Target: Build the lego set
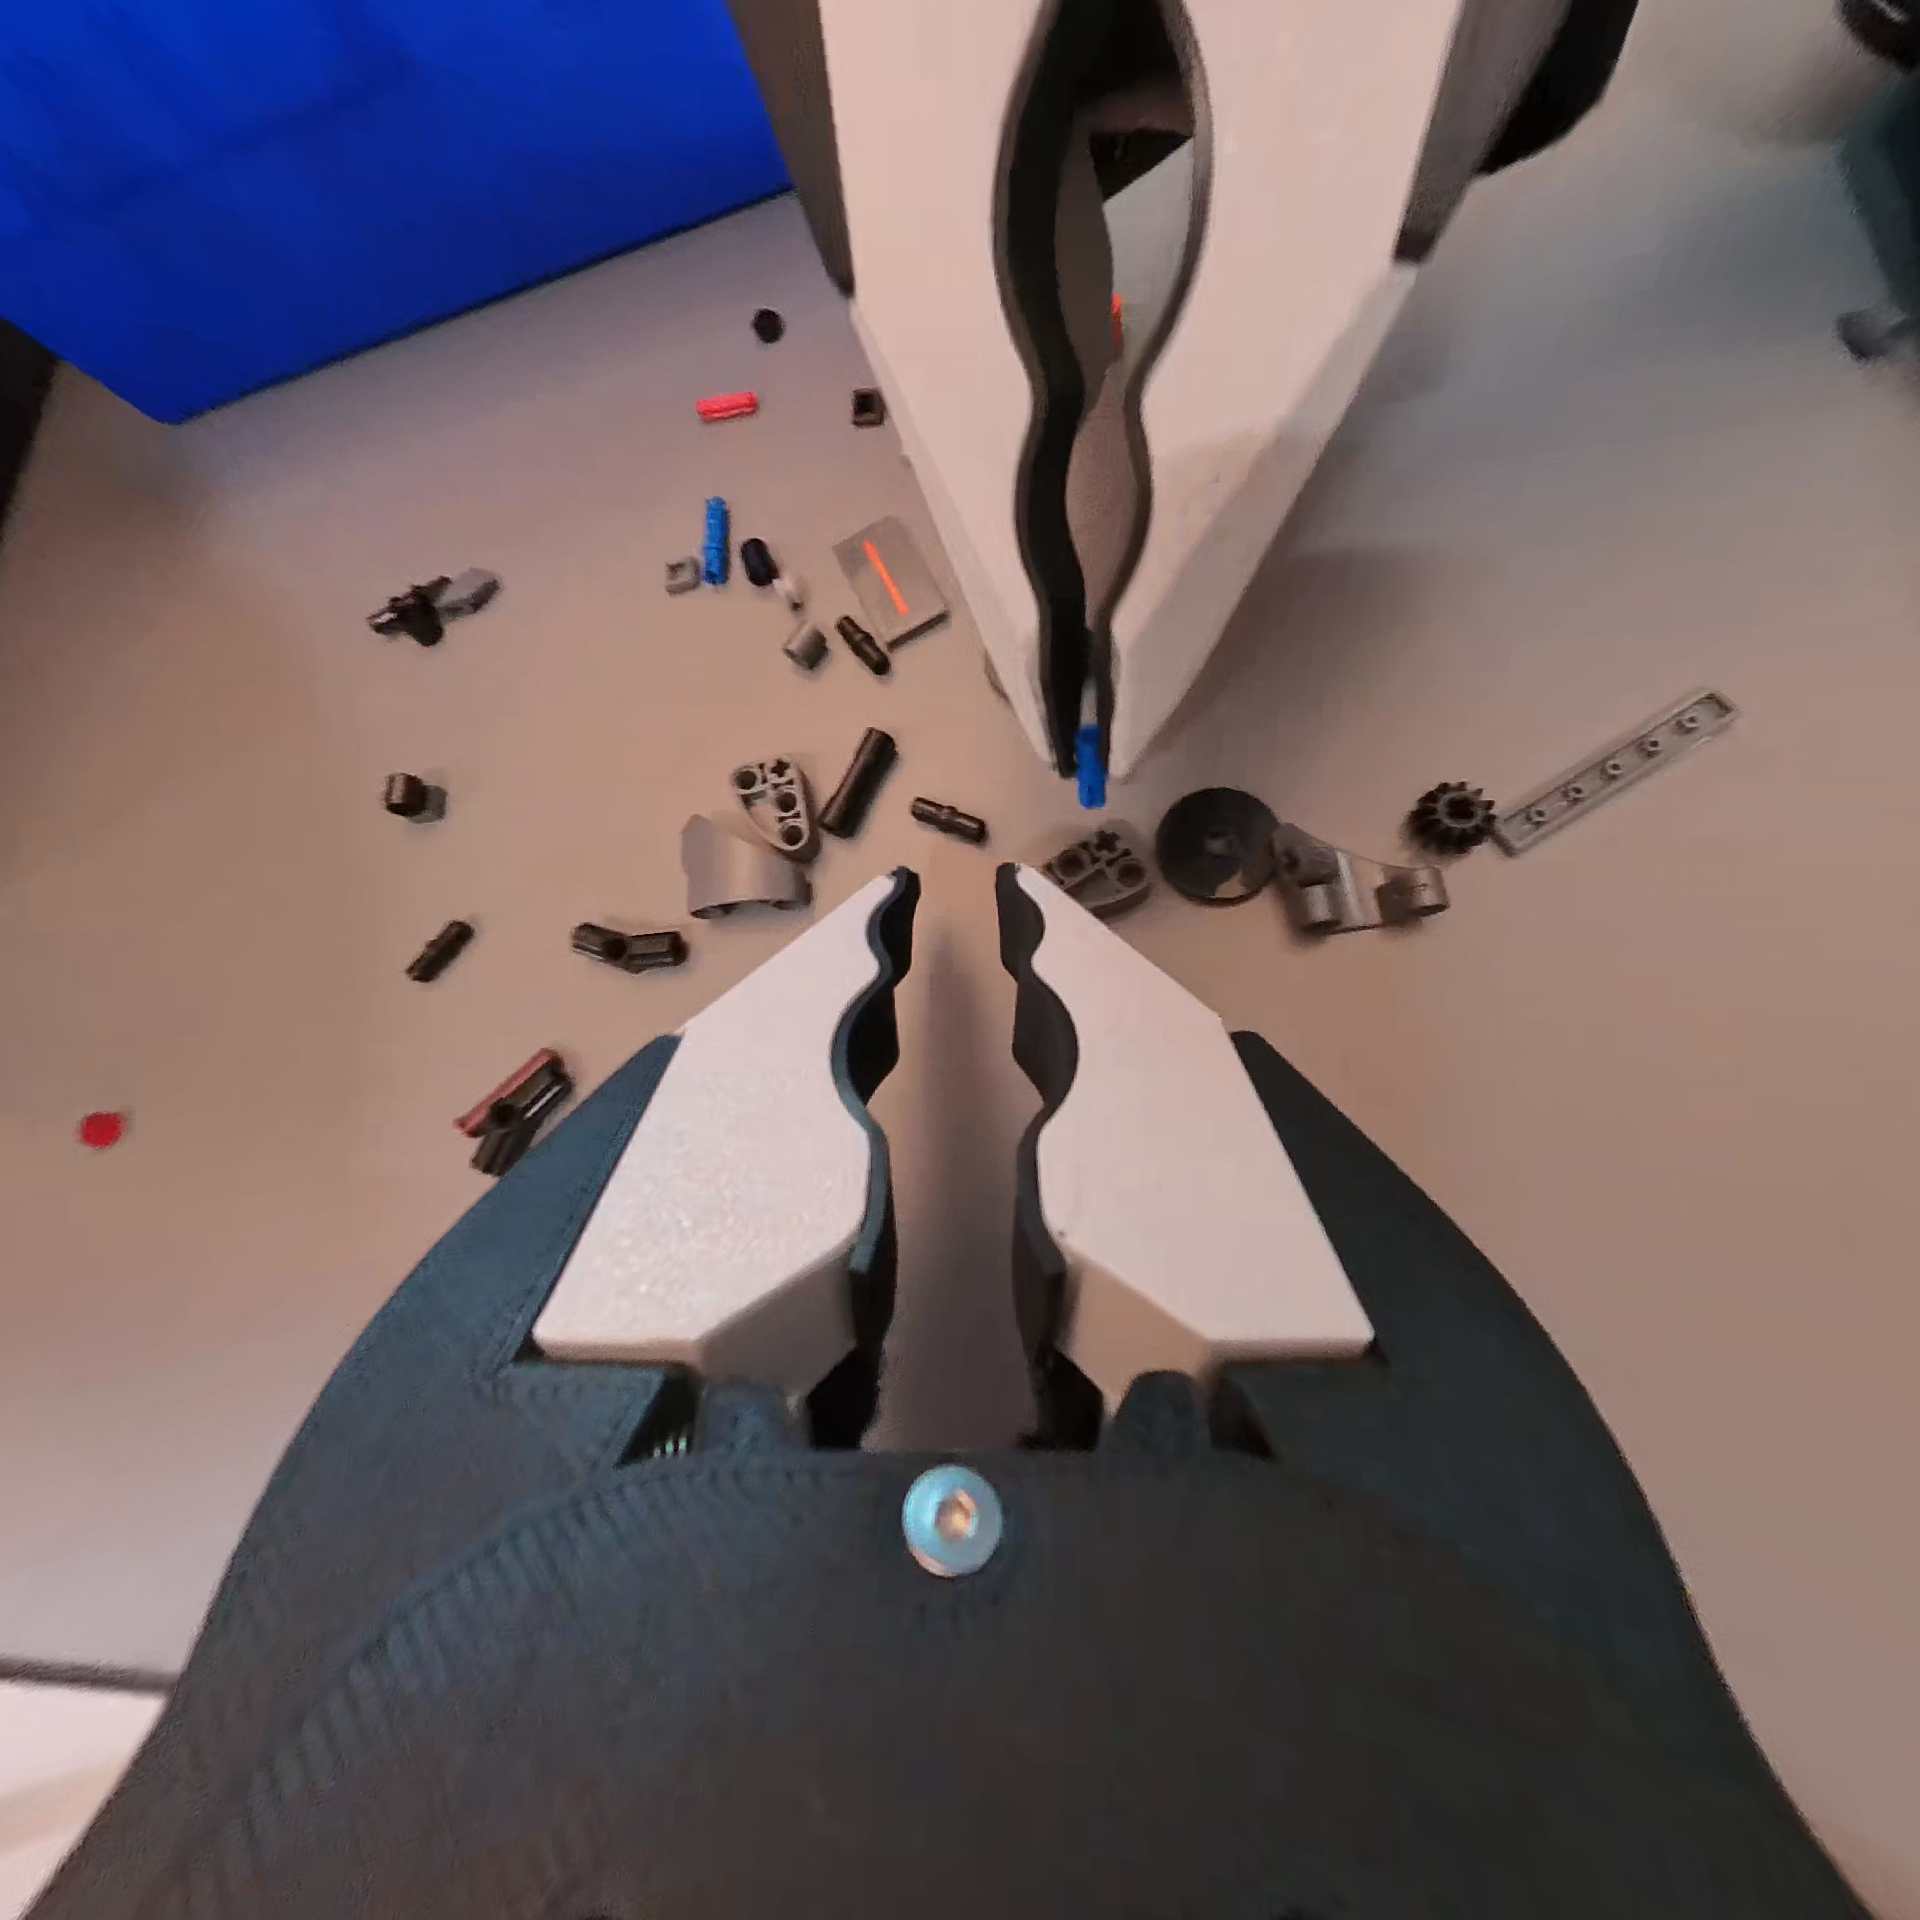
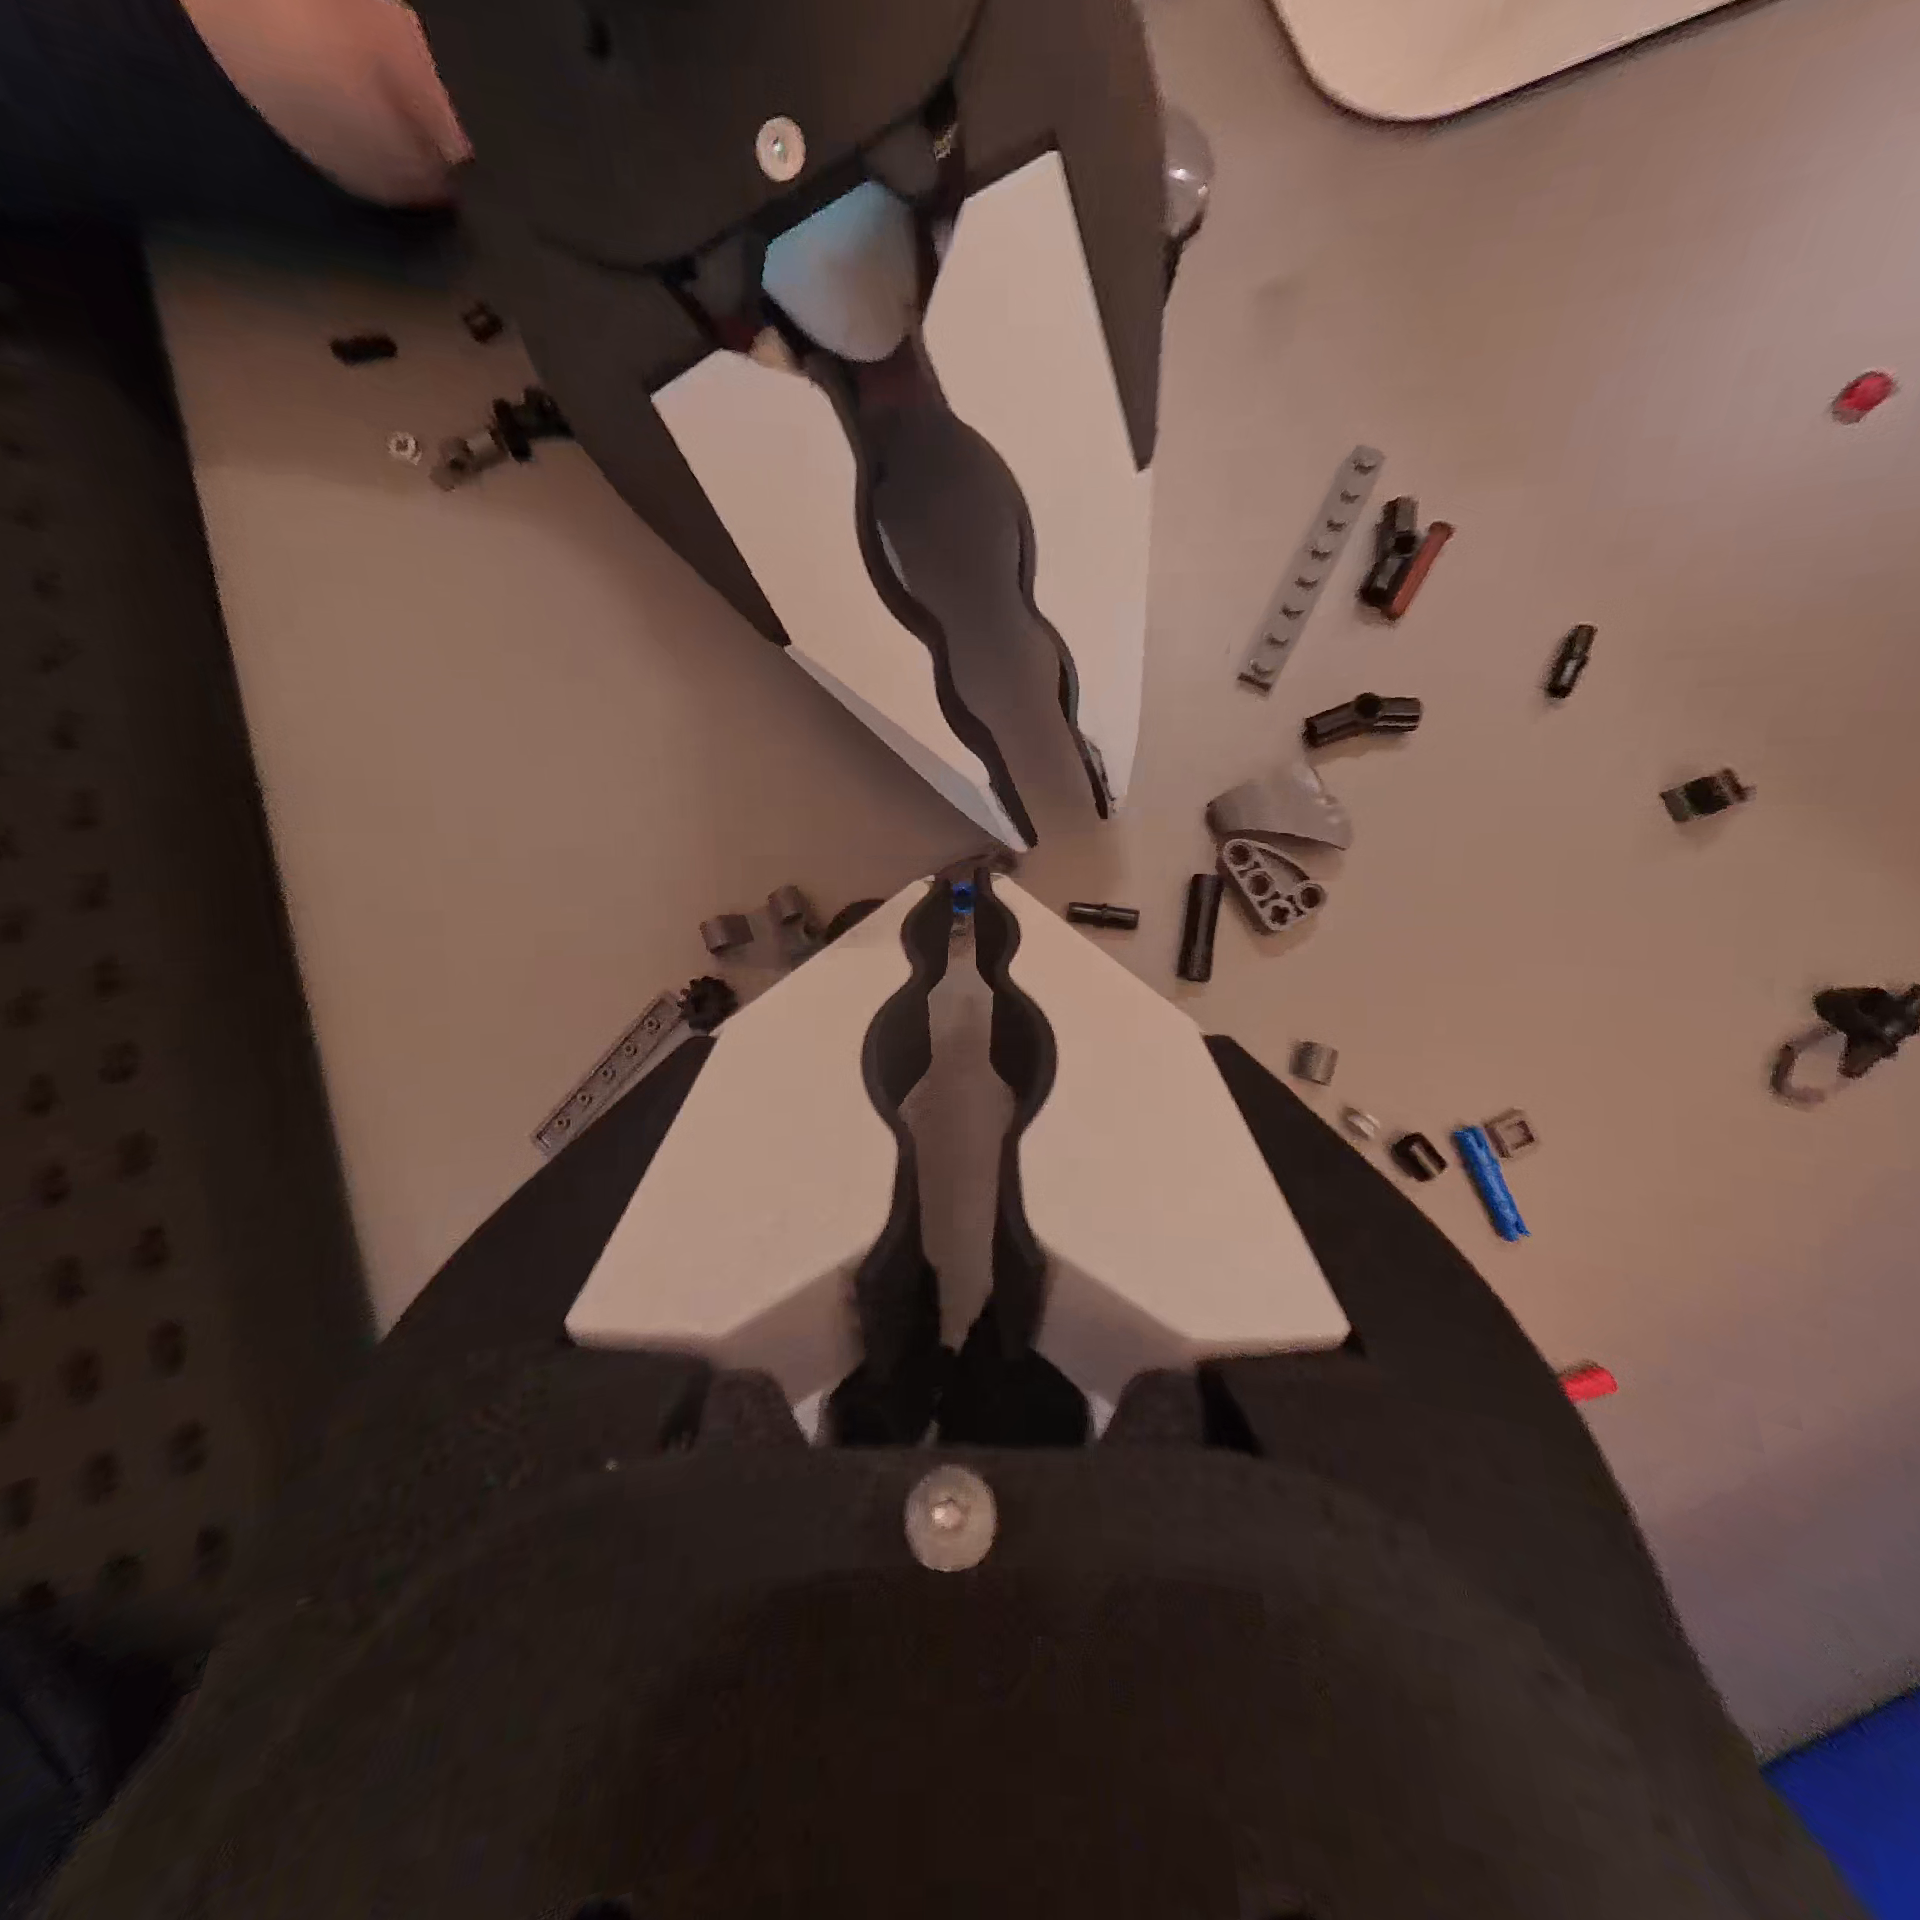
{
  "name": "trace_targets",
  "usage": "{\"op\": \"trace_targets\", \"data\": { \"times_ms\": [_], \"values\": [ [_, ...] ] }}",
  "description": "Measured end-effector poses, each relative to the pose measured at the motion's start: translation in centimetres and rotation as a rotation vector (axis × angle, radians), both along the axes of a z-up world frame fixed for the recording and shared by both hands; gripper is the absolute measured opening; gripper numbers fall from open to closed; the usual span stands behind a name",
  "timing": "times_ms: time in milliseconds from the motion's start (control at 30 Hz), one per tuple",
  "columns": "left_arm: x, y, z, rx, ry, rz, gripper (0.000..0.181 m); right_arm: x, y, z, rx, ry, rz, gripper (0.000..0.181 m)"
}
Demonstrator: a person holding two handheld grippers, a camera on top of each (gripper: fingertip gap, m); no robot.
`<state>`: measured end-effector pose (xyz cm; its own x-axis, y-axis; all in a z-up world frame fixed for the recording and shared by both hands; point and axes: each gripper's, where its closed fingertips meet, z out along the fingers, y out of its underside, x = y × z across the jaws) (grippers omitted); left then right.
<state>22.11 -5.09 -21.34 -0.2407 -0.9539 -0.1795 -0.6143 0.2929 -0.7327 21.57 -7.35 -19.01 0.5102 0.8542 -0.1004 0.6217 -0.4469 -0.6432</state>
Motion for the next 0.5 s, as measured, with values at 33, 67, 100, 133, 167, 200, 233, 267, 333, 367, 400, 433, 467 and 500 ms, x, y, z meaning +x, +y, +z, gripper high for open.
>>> {"op": "trace_targets", "data": {
  "times_ms": [33, 67, 100, 133, 167, 200, 233, 267, 333, 367, 400, 433, 467, 500],
  "values": [
    [0.03, -0.12, -0.13, -0.004, 0.004, -0.003, 0.014, -0.15, -0.14, -0.27, -0.005, -0.014, 0.012, 0.003],
    [0.03, -0.28, -0.33, -0.007, 0.014, -0.009, 0.014, -0.25, -0.29, -0.54, -0.008, -0.03, 0.023, 0.003],
    [0.04, -0.44, -0.5, -0.008, 0.022, -0.015, 0.014, -0.32, -0.39, -0.73, -0.009, -0.043, 0.032, 0.003],
    [0.14, -0.53, -0.5, -0.006, 0.018, -0.017, 0.013, -0.34, -0.39, -0.82, -0.006, -0.05, 0.035, 0.003],
    [0.19, -0.58, -0.53, -0.01, 0.019, -0.016, 0.013, -0.31, -0.36, -0.88, -0.005, -0.057, 0.034, 0.003],
    [0.24, -0.61, -0.53, -0.019, 0.02, -0.015, 0.013, -0.29, -0.39, -0.94, -0.005, -0.062, 0.036, 0.003],
    [0.27, -0.62, -0.54, -0.025, 0.02, -0.013, 0.012, -0.26, -0.42, -0.99, -0.003, -0.068, 0.039, 0.003],
    [0.29, -0.62, -0.56, -0.028, 0.018, -0.013, 0.012, -0.22, -0.42, -1.03, -0.001, -0.075, 0.038, 0.003],
    [0.29, -0.65, -0.58, -0.036, 0.017, -0.014, 0.012, -0.25, -0.49, -1.14, -0.003, -0.082, 0.043, 0.003],
    [0.28, -0.65, -0.59, -0.037, 0.018, -0.013, 0.012, -0.36, -0.56, -1.11, -0.002, -0.081, 0.049, 0.003],
    [0.28, -0.67, -0.6, -0.035, 0.018, -0.015, 0.011, -0.51, -0.6, -1.03, 0.001, -0.078, 0.055, 0.003],
    [0.27, -0.69, -0.61, -0.034, 0.018, -0.016, 0.011, -0.63, -0.65, -0.99, 0.003, -0.076, 0.059, 0.003],
    [0.28, -0.7, -0.61, -0.036, 0.019, -0.016, 0.01, -0.71, -0.71, -0.99, 0.002, -0.076, 0.063, 0.003],
    [0.27, -0.71, -0.62, -0.039, 0.019, -0.016, 0.01, -0.74, -0.76, -1.0, 0.002, -0.076, 0.067, 0.003]
  ]
}}
